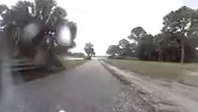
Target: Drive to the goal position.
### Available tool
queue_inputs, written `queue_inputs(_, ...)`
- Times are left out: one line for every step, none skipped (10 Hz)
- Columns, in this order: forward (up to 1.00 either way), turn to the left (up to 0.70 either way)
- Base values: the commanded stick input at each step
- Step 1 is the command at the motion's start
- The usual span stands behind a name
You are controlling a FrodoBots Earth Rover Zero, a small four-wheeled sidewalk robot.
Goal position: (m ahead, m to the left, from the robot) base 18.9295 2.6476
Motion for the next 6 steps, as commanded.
queue_inputs(0.99, 0.05)
queue_inputs(0.99, 0.00)
queue_inputs(0.99, 0.00)
queue_inputs(0.99, 0.00)
queue_inputs(0.99, 0.00)
queue_inputs(0.99, 0.00)
